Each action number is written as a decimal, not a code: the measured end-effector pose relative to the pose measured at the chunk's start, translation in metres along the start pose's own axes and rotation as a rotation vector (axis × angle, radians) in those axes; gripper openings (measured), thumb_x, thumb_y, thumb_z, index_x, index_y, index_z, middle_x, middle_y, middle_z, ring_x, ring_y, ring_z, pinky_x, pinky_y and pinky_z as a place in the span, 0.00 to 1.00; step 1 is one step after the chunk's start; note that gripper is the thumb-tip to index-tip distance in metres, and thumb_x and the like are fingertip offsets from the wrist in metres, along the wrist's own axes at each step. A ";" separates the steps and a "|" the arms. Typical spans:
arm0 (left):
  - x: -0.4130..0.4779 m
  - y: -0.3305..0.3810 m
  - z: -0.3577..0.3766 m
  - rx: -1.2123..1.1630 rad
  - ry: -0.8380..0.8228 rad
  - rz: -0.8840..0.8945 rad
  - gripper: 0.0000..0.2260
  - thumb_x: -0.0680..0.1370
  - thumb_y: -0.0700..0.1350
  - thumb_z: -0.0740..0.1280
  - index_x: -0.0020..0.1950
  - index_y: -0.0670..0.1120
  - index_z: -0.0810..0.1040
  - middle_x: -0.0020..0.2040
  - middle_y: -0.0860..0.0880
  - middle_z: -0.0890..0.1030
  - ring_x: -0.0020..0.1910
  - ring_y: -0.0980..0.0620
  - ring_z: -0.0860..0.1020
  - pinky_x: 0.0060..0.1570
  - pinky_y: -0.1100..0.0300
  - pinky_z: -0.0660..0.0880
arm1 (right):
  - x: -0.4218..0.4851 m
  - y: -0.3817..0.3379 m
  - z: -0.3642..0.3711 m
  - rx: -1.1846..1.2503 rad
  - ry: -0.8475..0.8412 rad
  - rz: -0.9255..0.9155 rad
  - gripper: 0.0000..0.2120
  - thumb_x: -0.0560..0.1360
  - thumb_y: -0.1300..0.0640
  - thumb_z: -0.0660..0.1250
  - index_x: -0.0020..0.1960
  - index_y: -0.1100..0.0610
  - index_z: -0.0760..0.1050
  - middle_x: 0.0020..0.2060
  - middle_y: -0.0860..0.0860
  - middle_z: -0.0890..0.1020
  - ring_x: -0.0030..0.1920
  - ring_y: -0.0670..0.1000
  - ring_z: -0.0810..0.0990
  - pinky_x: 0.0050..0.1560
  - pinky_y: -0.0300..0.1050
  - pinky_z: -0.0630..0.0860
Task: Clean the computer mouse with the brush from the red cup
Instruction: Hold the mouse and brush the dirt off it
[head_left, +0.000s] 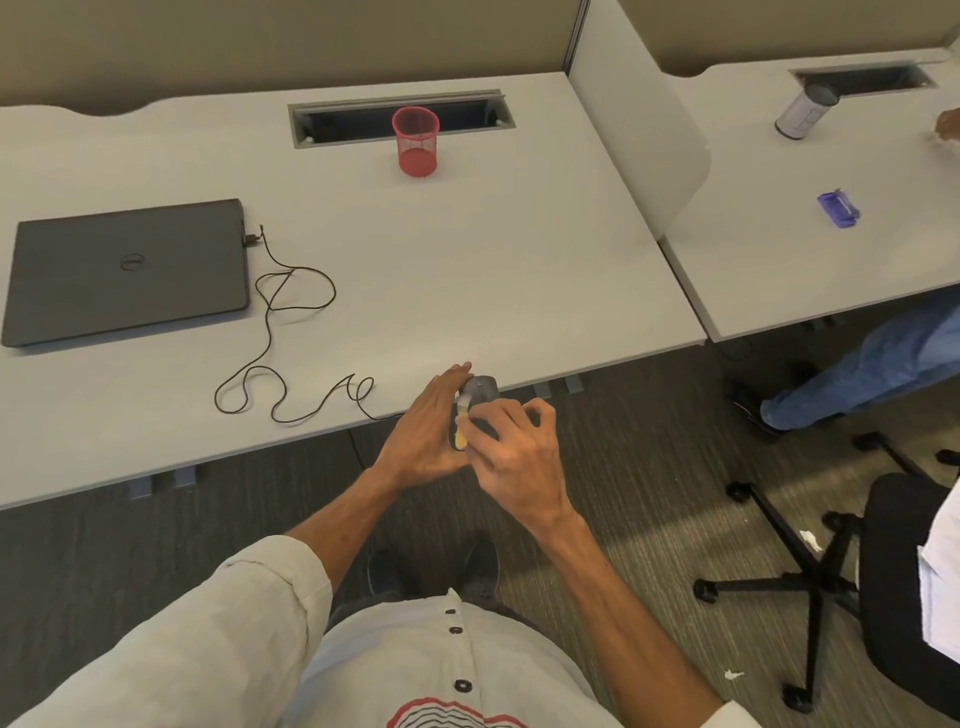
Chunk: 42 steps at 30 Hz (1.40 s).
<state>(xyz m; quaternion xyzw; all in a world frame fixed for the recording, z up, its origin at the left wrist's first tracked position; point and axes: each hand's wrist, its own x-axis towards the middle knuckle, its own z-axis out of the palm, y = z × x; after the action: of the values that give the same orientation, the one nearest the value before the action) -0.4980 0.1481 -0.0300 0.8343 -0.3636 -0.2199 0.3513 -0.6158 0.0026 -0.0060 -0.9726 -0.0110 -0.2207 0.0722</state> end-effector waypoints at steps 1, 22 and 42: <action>0.000 0.000 0.000 0.000 -0.003 0.000 0.51 0.75 0.60 0.77 0.89 0.46 0.54 0.89 0.48 0.58 0.88 0.48 0.59 0.86 0.41 0.62 | -0.002 -0.001 -0.001 0.021 0.000 -0.003 0.12 0.80 0.50 0.70 0.61 0.51 0.85 0.58 0.49 0.86 0.62 0.53 0.81 0.62 0.59 0.70; -0.008 -0.004 -0.002 0.007 -0.005 -0.024 0.53 0.74 0.63 0.80 0.89 0.49 0.53 0.89 0.50 0.57 0.88 0.49 0.59 0.85 0.41 0.64 | -0.002 0.014 -0.003 0.178 -0.114 -0.046 0.14 0.80 0.51 0.68 0.63 0.49 0.86 0.61 0.47 0.86 0.63 0.52 0.80 0.62 0.55 0.71; -0.005 -0.003 -0.003 0.023 0.004 -0.051 0.56 0.72 0.65 0.81 0.89 0.48 0.53 0.89 0.50 0.57 0.88 0.49 0.59 0.86 0.43 0.61 | 0.013 0.028 -0.027 0.279 -0.158 0.020 0.08 0.80 0.49 0.73 0.56 0.50 0.89 0.54 0.46 0.88 0.56 0.48 0.83 0.57 0.51 0.76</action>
<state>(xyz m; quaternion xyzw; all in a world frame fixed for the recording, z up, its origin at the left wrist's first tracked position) -0.4980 0.1551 -0.0296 0.8477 -0.3442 -0.2229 0.3367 -0.6139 -0.0295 0.0200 -0.9675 -0.0377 -0.1391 0.2079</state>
